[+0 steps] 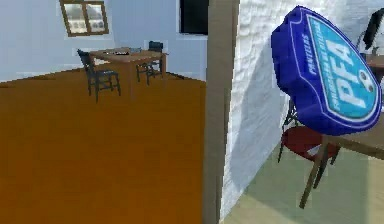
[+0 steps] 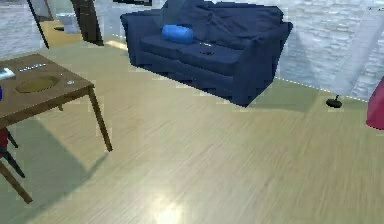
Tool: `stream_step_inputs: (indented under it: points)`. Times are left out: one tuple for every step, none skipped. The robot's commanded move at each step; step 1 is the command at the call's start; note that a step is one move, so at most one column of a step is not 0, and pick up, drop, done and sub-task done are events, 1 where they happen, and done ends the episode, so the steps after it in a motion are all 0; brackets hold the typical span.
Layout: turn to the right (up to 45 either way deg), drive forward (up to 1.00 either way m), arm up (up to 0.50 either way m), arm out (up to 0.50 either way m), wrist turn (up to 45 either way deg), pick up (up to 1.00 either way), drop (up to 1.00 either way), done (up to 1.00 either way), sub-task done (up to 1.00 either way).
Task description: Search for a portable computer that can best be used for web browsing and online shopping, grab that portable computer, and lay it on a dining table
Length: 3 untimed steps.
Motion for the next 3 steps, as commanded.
stream_step_inputs:
  points:
    - [-12.0,0.00,0.00,0.00,0.0,0.00,0.00,0.00,0.00]
    - [0.0,0.30,0.00,0.00,0.0,0.00,0.00,0.00,0.00]
    - [-33.0,0.00,0.00,0.00,0.0,0.00,0.00,0.00,0.00]
